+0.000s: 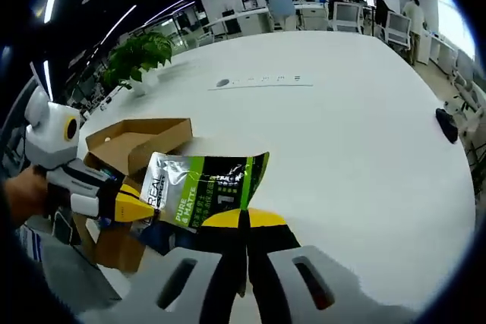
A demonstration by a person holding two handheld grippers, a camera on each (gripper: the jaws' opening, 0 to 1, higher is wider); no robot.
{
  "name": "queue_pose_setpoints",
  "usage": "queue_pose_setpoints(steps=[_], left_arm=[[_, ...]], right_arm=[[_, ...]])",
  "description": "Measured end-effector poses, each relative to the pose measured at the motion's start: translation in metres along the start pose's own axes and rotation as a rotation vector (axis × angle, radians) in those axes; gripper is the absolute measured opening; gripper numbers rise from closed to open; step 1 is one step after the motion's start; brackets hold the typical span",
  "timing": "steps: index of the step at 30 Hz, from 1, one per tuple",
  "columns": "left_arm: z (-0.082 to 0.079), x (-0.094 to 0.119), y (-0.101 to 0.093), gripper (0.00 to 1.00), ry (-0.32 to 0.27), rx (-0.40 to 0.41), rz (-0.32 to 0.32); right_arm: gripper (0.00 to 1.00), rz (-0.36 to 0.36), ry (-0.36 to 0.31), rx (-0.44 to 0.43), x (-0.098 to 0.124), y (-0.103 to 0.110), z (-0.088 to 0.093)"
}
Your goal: Operate the shoe box by opening the lid, removing the specified soft item, and placing it in the target area until the item is outside and the box remains undamaged.
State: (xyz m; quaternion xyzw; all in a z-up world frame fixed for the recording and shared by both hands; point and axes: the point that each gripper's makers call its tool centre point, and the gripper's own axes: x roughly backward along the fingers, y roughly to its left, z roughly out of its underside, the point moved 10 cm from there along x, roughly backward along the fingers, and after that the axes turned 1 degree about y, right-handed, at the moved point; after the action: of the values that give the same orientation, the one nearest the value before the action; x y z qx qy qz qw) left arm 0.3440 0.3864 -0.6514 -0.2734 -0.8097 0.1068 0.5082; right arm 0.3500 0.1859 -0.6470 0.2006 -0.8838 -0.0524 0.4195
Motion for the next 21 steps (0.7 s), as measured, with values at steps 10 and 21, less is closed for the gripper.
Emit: queue_pose_setpoints(steps=[10,21], left_arm=[[0.001,-0.019,-0.004,0.00,0.045,-0.090,-0.079],[0.000,-0.034,-0.005,0.01,0.091,-0.225,-0.126]], right_arm=[[0.00,0.000,0.019,-0.028,-0.018,-0.010,0.005],[0.00,-0.008,0.047,-0.063,-0.037,-0.023,0.013]])
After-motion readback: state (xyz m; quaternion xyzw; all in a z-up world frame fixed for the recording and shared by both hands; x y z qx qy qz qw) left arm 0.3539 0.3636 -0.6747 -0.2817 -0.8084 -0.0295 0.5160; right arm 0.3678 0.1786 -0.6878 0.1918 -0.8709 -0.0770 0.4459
